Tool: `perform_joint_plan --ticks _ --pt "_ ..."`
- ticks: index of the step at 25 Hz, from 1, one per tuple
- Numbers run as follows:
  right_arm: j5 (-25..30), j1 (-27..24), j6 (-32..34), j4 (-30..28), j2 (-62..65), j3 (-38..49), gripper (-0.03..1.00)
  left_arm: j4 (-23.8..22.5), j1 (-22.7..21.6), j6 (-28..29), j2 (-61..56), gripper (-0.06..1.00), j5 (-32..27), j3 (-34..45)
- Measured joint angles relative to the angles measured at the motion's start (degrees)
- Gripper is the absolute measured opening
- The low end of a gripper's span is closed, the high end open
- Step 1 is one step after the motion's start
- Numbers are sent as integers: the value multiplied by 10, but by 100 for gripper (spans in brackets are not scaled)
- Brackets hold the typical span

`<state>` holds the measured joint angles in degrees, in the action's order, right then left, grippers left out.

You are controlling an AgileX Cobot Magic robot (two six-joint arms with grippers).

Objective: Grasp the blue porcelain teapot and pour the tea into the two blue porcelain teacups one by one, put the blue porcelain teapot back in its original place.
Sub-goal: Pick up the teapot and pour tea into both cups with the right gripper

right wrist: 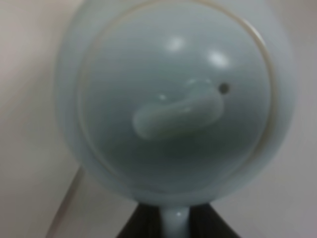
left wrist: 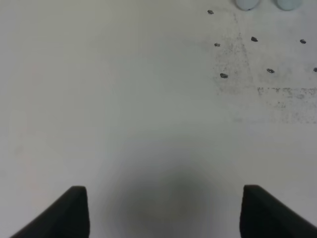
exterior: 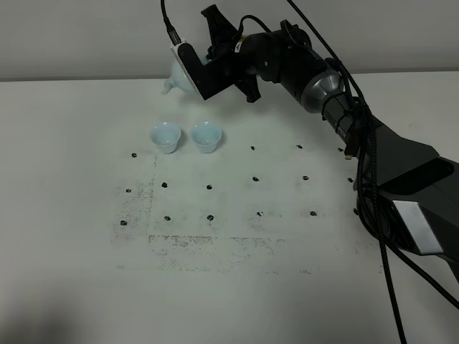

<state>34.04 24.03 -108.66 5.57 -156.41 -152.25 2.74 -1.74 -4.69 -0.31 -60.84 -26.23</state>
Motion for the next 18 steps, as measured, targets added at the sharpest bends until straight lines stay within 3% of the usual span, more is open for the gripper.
perform_joint_plan --ticks 9,18 --pt "0 1 -127 2 0 0 4 0 0 0 0 61 0 0" --pt "-2 7 -136 18 0 0 4 0 0 0 0 61 0 0"
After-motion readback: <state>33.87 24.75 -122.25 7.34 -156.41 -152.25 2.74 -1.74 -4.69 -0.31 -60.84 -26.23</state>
